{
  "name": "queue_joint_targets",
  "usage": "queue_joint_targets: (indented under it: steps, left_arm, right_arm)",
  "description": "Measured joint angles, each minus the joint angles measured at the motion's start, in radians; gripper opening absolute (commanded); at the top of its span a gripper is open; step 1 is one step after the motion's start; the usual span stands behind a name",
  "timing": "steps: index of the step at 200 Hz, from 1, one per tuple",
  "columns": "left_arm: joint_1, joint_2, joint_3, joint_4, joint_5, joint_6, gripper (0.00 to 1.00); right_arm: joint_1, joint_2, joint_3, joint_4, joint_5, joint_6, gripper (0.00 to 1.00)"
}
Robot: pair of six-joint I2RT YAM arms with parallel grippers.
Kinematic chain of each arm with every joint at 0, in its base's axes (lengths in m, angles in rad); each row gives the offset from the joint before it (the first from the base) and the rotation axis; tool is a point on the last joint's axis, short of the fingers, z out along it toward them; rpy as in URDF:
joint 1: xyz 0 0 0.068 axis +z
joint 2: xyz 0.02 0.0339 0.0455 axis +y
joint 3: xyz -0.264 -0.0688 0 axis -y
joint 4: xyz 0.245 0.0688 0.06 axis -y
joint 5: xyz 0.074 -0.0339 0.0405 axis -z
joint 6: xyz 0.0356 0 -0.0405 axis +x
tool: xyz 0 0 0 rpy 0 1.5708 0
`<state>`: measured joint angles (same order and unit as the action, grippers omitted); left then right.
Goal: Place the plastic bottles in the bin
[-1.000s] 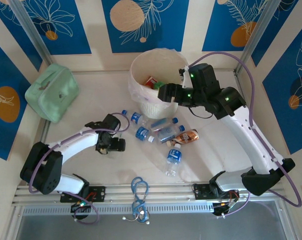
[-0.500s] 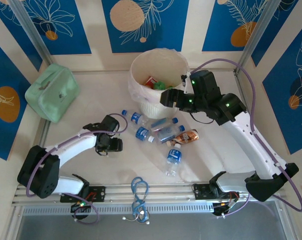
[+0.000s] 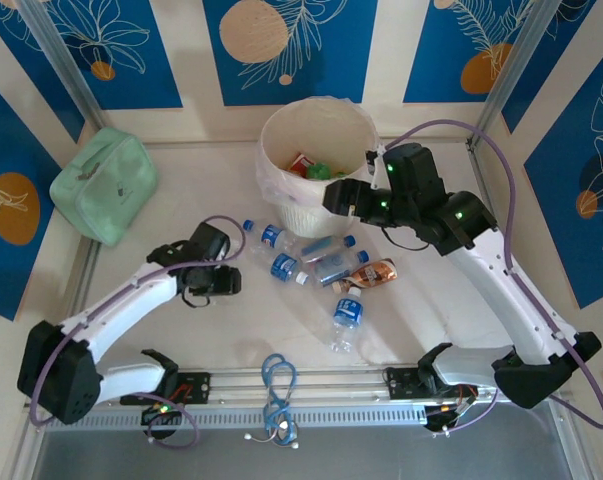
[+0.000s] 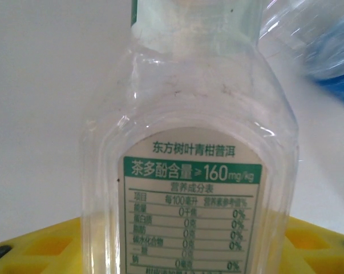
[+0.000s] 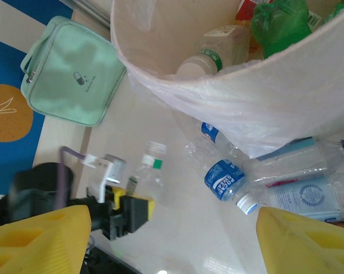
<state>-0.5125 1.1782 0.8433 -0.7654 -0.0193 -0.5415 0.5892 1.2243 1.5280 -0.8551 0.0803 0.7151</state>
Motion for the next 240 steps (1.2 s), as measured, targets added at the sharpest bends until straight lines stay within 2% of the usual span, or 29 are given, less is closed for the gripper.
queue_joint_targets:
  steps: [50, 96, 142, 214, 240]
  left_arm:
    - [0.000, -0.058, 0.252, -0.097, -0.019, 0.029, 0.55]
    - [0.000, 0.013, 0.615, -0.161, -0.029, 0.077, 0.56]
    - [-0.003, 0.214, 0.943, -0.132, 0.045, 0.076, 0.55]
    - [-0.027, 0.676, 1.438, -0.111, 0.162, 0.023, 0.54]
    - [-0.034, 0.788, 1.556, -0.103, 0.197, -0.024, 0.54]
  right_arm:
    - [0.001, -0.059, -0.074, -0.015, 0.023, 0.010, 0.76]
    - [0.001, -0.143, -0.135, -0.035, 0.038, 0.030, 0.76]
    - [0.010, -0.195, -0.200, -0.056, 0.055, 0.056, 0.76]
    - [0.019, -0.245, -0.265, -0.080, 0.075, 0.096, 0.76]
    - [0.013, -0.260, -0.278, -0.084, 0.090, 0.109, 0.76]
